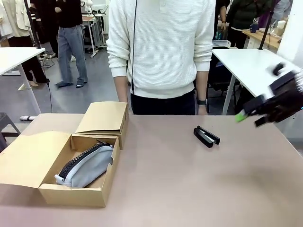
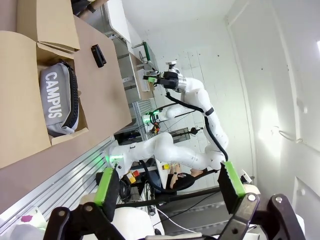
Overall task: Place items inside the box.
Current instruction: Pick up a Pencil pouch or Stapler and place it inside the Mailer Box closest to the robot.
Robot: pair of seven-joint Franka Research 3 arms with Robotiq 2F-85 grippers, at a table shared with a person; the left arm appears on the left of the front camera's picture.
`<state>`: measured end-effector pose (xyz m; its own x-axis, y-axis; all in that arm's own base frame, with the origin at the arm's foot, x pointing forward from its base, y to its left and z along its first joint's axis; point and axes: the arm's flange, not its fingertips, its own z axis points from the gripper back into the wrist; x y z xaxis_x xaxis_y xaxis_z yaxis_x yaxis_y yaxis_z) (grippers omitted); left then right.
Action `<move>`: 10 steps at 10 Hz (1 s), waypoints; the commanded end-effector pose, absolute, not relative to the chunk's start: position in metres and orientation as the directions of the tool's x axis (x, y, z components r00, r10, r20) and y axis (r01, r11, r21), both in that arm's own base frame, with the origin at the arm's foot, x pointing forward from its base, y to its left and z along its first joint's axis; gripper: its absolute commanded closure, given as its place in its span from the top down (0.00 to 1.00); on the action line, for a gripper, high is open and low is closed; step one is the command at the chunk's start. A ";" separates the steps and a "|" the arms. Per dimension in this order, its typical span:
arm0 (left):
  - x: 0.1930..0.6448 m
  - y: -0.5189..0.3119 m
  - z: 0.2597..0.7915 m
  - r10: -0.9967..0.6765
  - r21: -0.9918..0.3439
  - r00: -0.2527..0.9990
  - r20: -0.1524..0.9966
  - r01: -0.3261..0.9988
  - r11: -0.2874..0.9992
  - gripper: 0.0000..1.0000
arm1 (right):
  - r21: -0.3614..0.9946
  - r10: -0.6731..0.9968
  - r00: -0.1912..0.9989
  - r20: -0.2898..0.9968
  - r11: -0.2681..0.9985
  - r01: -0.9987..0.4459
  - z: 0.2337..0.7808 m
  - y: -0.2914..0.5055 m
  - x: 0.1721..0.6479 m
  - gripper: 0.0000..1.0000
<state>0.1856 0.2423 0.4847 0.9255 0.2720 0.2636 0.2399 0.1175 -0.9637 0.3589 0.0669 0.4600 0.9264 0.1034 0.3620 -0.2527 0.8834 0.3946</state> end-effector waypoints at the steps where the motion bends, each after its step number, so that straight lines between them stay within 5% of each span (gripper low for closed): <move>1: 0.185 0.242 0.488 0.275 -0.959 0.919 0.283 0.263 0.108 1.00 | 0.252 0.221 0.942 0.254 0.925 -0.285 0.431 0.110 0.416 1.00; 7: 0.185 0.242 0.488 0.275 -0.959 0.919 0.283 0.263 0.108 1.00 | -0.139 0.452 0.855 0.254 0.892 -0.430 0.363 0.186 0.512 1.00; 8: 0.185 0.242 0.488 0.275 -0.959 0.919 0.283 0.263 0.108 1.00 | -0.004 0.459 0.862 0.214 0.883 -0.469 0.375 0.173 0.482 1.00; 10: 0.185 0.242 0.488 0.275 -0.959 0.919 0.283 0.263 0.108 1.00 | -0.064 0.484 0.846 0.224 0.873 -0.483 0.367 0.180 0.501 1.00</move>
<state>0.1856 0.2423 0.4849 0.9255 0.2717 0.2640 0.2403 0.1179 -0.9635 0.4966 0.1786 0.3674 0.8533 0.4744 0.2164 -0.4753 0.8783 -0.0514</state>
